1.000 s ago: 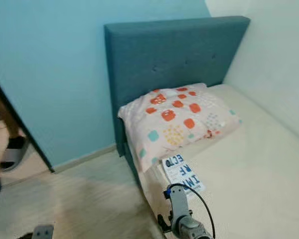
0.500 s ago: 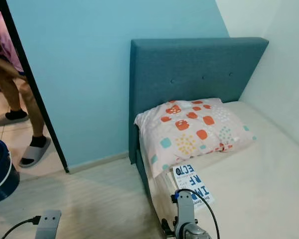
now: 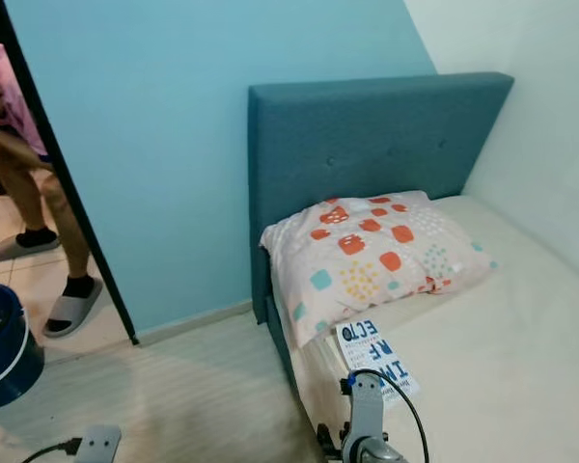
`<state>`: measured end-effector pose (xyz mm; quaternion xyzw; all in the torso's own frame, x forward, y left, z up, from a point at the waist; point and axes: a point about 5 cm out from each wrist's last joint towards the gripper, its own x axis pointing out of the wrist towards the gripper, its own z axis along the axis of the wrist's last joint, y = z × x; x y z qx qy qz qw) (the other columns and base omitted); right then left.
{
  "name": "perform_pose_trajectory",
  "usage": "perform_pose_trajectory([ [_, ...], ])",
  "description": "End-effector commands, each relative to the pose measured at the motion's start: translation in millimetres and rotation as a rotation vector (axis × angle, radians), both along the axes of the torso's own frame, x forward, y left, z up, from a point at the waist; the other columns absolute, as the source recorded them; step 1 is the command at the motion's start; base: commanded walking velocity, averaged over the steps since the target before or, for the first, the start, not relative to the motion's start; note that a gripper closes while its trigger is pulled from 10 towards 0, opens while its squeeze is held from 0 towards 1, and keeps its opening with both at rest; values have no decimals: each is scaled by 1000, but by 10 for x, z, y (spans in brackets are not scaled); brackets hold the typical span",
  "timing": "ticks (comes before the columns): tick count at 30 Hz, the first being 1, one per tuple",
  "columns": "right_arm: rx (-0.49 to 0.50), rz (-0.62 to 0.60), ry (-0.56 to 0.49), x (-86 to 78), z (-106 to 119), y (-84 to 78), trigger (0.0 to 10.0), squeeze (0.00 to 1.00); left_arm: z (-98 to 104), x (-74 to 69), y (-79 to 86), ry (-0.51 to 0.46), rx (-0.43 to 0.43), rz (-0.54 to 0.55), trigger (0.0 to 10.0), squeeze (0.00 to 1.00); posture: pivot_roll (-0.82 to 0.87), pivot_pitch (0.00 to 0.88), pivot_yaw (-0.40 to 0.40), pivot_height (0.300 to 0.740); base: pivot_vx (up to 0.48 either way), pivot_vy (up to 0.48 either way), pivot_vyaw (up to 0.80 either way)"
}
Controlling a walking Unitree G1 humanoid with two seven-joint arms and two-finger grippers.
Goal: Clean up the room
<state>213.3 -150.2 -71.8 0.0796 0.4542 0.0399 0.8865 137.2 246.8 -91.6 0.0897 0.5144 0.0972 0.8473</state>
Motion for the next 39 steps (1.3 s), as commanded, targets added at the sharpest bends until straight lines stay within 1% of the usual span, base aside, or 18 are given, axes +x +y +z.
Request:
perform_pose_trajectory([
  [1,7,-38,11,-46,-24,-51,10000,0,-33,-106,18,37,-11,11,10000,0,62,0,-83,740,-480,0,0],
  [3,6,-41,12,-51,-27,-59,10000,0,-34,-113,24,37,-13,16,10000,0,60,0,-83,740,-480,0,0],
  [7,1,-46,14,-61,-32,-82,10000,0,-22,-110,62,23,-27,60,10000,0,50,0,-85,740,-426,0,0],
  [13,-10,-43,15,-69,-35,-105,10000,0,-29,-105,29,13,-41,66,10000,0,39,0,-84,740,-439,0,0],
  [15,-11,-43,16,-71,-36,-110,10000,0,-23,-83,21,2,-47,71,10000,0,32,0,-83,740,-442,0,0],
  [16,-10,-46,16,-75,-37,-113,10000,0,-8,-43,22,-14,-52,72,10000,0,28,0,-80,740,-450,0,0],
  [17,-10,-46,16,-75,-37,-113,10000,0,-8,-43,22,-14,-52,72,10000,0,28,0,-80,740,-450,0,0],
  [19,-7,-53,18,-82,-41,-113,10000,0,16,12,35,-35,-57,68,10000,0,21,0,-76,740,-480,0,0],
  [21,-5,-56,18,-86,-43,-112,10000,0,21,21,41,-38,-57,62,10000,0,20,0,-75,740,-480,0,0],
  [31,0,-63,22,-111,-57,-107,10000,0,16,12,40,-21,-51,47,10000,0,16,2,-70,740,-480,0,0],
  [35,8,-65,26,-133,-69,-82,10000,0,20,7,66,-4,-39,27,10000,0,18,2,-49,740,-480,0,0],
  [39,10,-65,27,-140,-74,-73,10000,0,23,10,75,1,-34,17,10000,0,17,3,-47,740,-480,0,0],
])
